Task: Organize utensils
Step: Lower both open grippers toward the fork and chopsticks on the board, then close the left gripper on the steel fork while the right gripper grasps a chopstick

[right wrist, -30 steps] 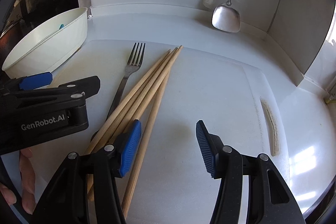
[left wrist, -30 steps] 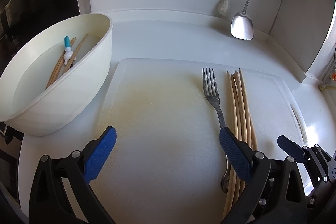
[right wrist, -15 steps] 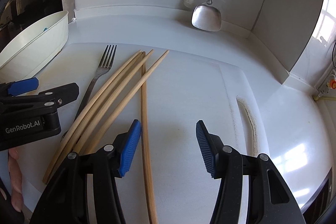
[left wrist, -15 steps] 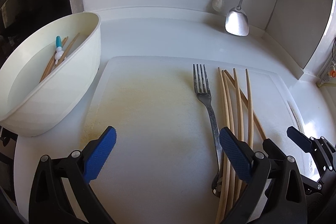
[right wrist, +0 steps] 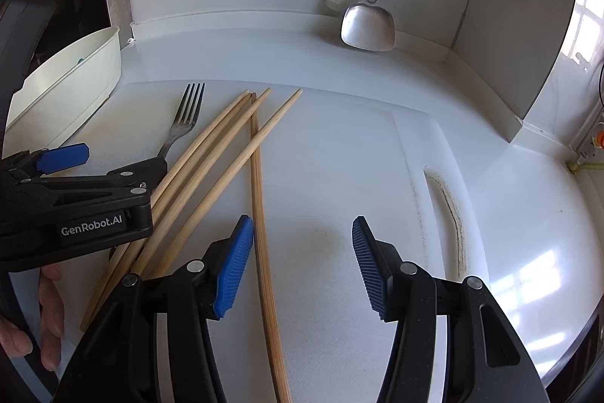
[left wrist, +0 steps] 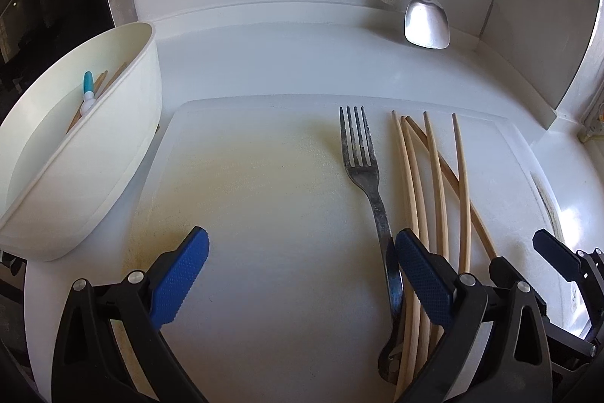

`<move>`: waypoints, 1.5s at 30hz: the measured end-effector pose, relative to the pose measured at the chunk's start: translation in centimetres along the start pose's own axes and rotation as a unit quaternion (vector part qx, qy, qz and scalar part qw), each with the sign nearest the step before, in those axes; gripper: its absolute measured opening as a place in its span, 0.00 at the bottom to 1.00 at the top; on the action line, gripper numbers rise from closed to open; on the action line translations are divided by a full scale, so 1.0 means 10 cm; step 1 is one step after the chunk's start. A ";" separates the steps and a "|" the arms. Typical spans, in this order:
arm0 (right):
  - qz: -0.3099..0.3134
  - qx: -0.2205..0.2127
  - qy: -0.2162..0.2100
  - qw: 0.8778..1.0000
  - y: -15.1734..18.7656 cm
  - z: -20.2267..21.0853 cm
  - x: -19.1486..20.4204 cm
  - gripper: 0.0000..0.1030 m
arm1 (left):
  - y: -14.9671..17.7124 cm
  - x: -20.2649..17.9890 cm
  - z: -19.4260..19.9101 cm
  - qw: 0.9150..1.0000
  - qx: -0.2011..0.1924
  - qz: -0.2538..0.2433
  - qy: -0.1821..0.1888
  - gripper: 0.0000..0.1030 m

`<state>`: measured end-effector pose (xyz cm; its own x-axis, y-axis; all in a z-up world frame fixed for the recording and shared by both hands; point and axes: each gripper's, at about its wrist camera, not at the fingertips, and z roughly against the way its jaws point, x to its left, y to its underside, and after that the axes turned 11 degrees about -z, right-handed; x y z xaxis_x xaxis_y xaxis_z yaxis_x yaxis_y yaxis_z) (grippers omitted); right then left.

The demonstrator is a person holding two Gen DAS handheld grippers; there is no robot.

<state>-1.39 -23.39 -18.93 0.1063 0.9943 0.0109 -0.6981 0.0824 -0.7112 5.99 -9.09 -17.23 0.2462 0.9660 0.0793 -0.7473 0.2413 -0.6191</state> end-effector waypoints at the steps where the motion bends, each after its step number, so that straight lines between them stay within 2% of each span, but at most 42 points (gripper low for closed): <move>1: 0.000 0.000 0.000 1.000 0.00 0.00 0.00 0.50 | 0.00 -0.01 0.00 1.000 0.000 -0.003 -0.002 0.95; 7: -0.003 -0.001 -0.003 1.000 -0.02 -0.03 0.00 0.50 | 0.03 -0.03 0.01 1.000 -0.005 -0.006 -0.009 0.95; 10: 0.001 -0.005 -0.007 1.000 -0.05 -0.06 0.02 0.50 | 0.03 -0.05 0.02 1.000 -0.006 -0.009 -0.009 0.91; 12: 0.007 -0.007 -0.011 1.000 -0.06 -0.07 0.05 0.50 | 0.02 -0.06 0.04 1.000 -0.009 -0.010 -0.006 0.79; 14: 0.008 -0.005 -0.021 1.000 -0.07 -0.08 0.05 0.45 | 0.01 -0.09 0.07 1.000 -0.012 -0.017 0.001 0.68; 19: 0.014 -0.002 -0.038 0.999 -0.07 -0.08 0.09 0.28 | 0.02 -0.13 0.11 0.999 -0.016 -0.025 0.011 0.49; 21: 0.019 0.000 -0.045 0.999 -0.06 -0.08 0.12 0.21 | 0.02 -0.15 0.13 0.999 -0.018 -0.029 0.018 0.32; 22: 0.022 0.000 -0.046 0.999 -0.06 -0.08 0.14 0.18 | 0.02 -0.16 0.13 0.999 -0.018 -0.029 0.021 0.28; 24: 0.026 0.001 -0.046 0.999 -0.06 -0.08 0.16 0.16 | 0.02 -0.15 0.14 0.999 -0.019 -0.025 0.038 0.12; 30: 0.025 0.000 -0.052 0.998 -0.08 -0.07 0.17 0.06 | 0.02 -0.06 0.14 0.997 -0.018 -0.003 0.069 0.09; 34: 0.008 0.001 -0.064 0.998 -0.07 -0.05 0.11 0.06 | 0.05 -0.01 0.15 0.997 -0.016 0.009 0.079 0.08; 45: -0.008 -0.018 -0.062 0.998 -0.06 0.09 0.07 0.06 | 0.05 0.08 0.30 0.996 -0.031 0.019 0.084 0.07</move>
<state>-1.53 -22.70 -17.86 0.0270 0.9939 0.1068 -0.6704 0.0973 -0.7355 3.94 -7.93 -15.09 0.3222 0.9438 -0.0730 -0.7192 0.1939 -0.6672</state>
